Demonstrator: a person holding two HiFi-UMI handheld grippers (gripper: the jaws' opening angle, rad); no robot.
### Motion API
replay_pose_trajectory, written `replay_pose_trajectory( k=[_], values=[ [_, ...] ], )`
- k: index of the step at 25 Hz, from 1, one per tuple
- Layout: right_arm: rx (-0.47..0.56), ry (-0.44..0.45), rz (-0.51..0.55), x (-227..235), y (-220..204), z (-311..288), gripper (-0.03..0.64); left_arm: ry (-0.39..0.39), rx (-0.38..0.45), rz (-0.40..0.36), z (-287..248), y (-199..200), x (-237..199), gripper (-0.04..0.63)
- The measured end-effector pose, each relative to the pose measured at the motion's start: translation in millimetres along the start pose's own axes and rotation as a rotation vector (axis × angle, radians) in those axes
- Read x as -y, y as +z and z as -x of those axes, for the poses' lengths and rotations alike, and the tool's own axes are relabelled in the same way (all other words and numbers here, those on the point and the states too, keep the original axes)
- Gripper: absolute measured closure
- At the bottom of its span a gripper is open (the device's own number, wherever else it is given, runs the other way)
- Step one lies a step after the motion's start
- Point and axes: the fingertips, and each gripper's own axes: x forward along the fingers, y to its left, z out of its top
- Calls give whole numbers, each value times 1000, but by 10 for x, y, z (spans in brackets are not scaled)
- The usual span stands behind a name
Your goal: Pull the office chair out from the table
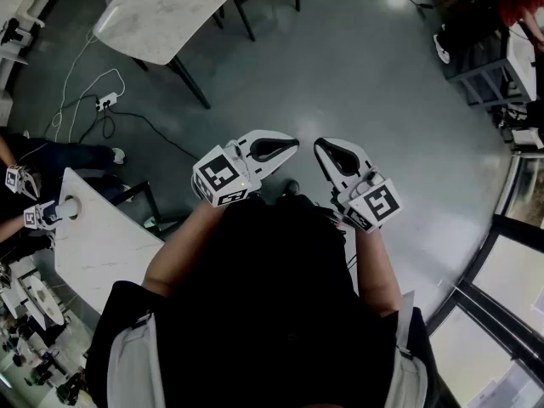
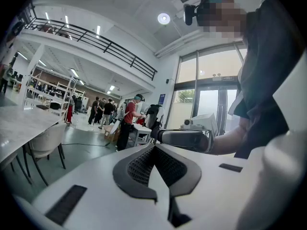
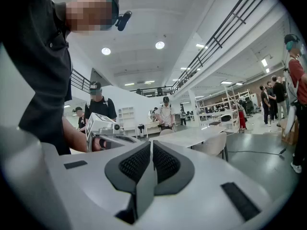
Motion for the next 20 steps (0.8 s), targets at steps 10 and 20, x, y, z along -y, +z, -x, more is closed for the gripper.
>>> replay_pose_trajectory(
  k=[10, 20],
  values=[
    [-13, 50, 27, 256, -2, 469, 584, 71, -4, 7, -430, 56, 161, 584],
    [-19, 56, 20, 398, -88, 561, 584, 123, -10, 23, -422, -7, 102, 584]
  ],
)
